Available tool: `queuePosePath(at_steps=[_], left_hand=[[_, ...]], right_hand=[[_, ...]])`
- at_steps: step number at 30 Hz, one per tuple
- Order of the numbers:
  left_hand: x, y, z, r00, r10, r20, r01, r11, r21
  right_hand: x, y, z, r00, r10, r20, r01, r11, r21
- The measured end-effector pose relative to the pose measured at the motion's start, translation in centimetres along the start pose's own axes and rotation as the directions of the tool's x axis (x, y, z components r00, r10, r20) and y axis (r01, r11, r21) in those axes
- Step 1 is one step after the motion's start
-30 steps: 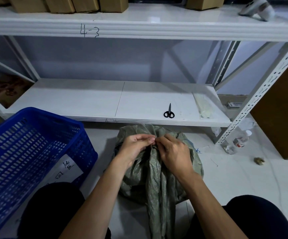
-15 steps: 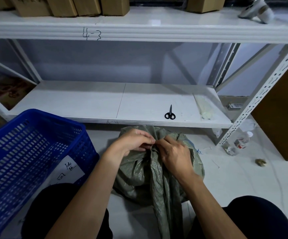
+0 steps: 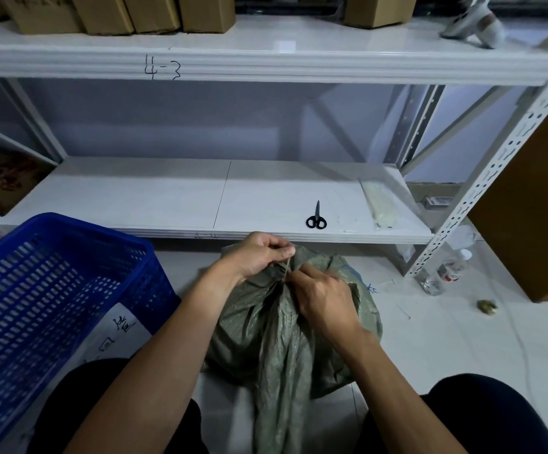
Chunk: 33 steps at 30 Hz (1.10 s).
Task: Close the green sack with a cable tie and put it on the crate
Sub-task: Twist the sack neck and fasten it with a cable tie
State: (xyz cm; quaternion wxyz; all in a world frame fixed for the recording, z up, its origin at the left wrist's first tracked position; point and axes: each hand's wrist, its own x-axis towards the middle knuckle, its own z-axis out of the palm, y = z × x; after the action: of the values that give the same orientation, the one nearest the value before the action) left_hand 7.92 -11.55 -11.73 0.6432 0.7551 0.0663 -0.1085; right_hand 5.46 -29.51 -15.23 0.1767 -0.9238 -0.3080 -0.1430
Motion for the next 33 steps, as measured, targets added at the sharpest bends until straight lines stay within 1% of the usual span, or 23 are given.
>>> queuePosePath(at_steps=[1, 2, 4, 5, 6, 7, 8, 9, 10, 11, 12, 13, 16, 17, 18, 20, 21, 23, 25, 27, 30, 31, 33], left_hand=[[0.1, 0.1, 0.0, 1.000, 0.012, -0.005, -0.012, 1.000, -0.001], [0.1, 0.2, -0.1, 1.000, 0.020, 0.021, -0.020, 1.000, 0.001], [0.1, 0.1, 0.1, 0.998, 0.027, 0.053, -0.027, 1.000, 0.004], [0.0, 0.1, 0.3, 0.999, 0.028, 0.033, -0.027, 1.000, -0.005], [0.1, 0.0, 0.4, 1.000, 0.027, -0.005, -0.027, 0.999, -0.024], [0.0, -0.1, 0.5, 0.999, 0.021, -0.043, -0.023, 0.998, -0.063], [0.0, -0.3, 0.5, 0.997, 0.013, -0.076, -0.021, 0.994, -0.104], [0.0, -0.4, 0.6, 0.995, 0.007, -0.099, -0.021, 0.989, -0.146], [0.0, -0.5, 0.7, 0.993, 0.004, -0.117, -0.024, 0.986, -0.167], [-0.1, -0.6, 0.8, 0.991, 0.004, -0.132, -0.028, 0.984, -0.175], [-0.1, -0.6, 0.9, 0.989, 0.011, -0.150, -0.037, 0.984, -0.173], [-0.3, -0.7, 1.0, 0.986, 0.020, -0.165, -0.050, 0.982, -0.183], [-0.8, -1.1, 0.6, 0.987, 0.001, -0.163, -0.032, 0.982, -0.187], [-0.9, -1.5, 0.4, 0.987, 0.000, -0.161, -0.022, 0.991, -0.134], [-1.0, -1.9, 0.1, 0.985, 0.016, -0.172, -0.018, 1.000, -0.006], [-1.7, -2.1, -0.3, 0.983, 0.076, -0.170, -0.029, 0.963, 0.269], [-1.9, -2.1, -0.4, 0.984, 0.099, -0.149, -0.045, 0.942, 0.332], [-2.3, -2.2, -0.3, 0.991, 0.109, -0.081, -0.075, 0.936, 0.345], [-2.7, -2.1, 0.1, 0.991, 0.116, -0.059, -0.088, 0.929, 0.360], [-2.8, -2.0, 0.7, 0.981, 0.163, -0.106, -0.103, 0.898, 0.428], [-3.3, -1.6, 1.7, 0.945, 0.288, -0.157, -0.144, 0.794, 0.591], [-3.4, -1.6, 2.1, 0.934, 0.323, -0.156, -0.161, 0.766, 0.623], [-3.4, -2.0, 2.7, 0.919, 0.347, -0.187, -0.160, 0.761, 0.628]], right_hand=[[0.1, 0.1, 0.0, 0.999, 0.036, 0.005, -0.037, 0.999, 0.039], [0.2, 0.2, 0.0, 0.998, 0.069, 0.005, -0.069, 0.995, 0.070], [0.1, 0.0, 0.0, 0.990, 0.136, -0.035, -0.133, 0.987, 0.090], [0.0, -0.4, -0.3, 0.975, 0.207, -0.081, -0.199, 0.975, 0.098], [-0.2, -0.9, -0.8, 0.944, 0.305, -0.124, -0.291, 0.950, 0.116], [-0.3, -1.5, -1.6, 0.908, 0.403, -0.115, -0.389, 0.913, 0.123], [-0.4, -2.2, -2.3, 0.882, 0.471, -0.028, -0.468, 0.881, 0.068], [-0.5, -2.9, -2.8, 0.857, 0.503, 0.110, -0.501, 0.864, -0.048], [-0.5, -3.5, -3.1, 0.824, 0.513, 0.240, -0.490, 0.858, -0.152], [-0.5, -3.9, -3.3, 0.786, 0.519, 0.335, -0.475, 0.855, -0.210], [-0.3, -4.2, -3.3, 0.758, 0.519, 0.395, -0.464, 0.855, -0.234], [-0.2, -4.4, -3.1, 0.743, 0.518, 0.424, -0.458, 0.855, -0.242], [0.1, -4.5, -2.5, 0.747, 0.500, 0.438, -0.446, 0.866, -0.228], [0.1, -4.4, -2.3, 0.748, 0.497, 0.440, -0.458, 0.866, -0.199], [0.1, -4.3, -2.2, 0.740, 0.506, 0.443, -0.490, 0.857, -0.160], [0.1, -3.7, -2.2, 0.710, 0.544, 0.446, -0.581, 0.811, -0.064], [0.1, -3.3, -2.2, 0.693, 0.566, 0.447, -0.628, 0.778, -0.012], [0.2, -2.7, -2.2, 0.661, 0.589, 0.464, -0.694, 0.716, 0.080], [0.2, -2.4, -2.1, 0.646, 0.585, 0.490, -0.728, 0.666, 0.164], [0.4, -2.3, -2.0, 0.633, 0.580, 0.513, -0.751, 0.622, 0.222], [0.7, -2.3, -2.1, 0.619, 0.575, 0.535, -0.767, 0.589, 0.254], [0.7, -2.3, -2.3, 0.622, 0.571, 0.535, -0.765, 0.589, 0.261], [0.7, -2.2, -2.5, 0.642, 0.563, 0.521, -0.749, 0.605, 0.269]])
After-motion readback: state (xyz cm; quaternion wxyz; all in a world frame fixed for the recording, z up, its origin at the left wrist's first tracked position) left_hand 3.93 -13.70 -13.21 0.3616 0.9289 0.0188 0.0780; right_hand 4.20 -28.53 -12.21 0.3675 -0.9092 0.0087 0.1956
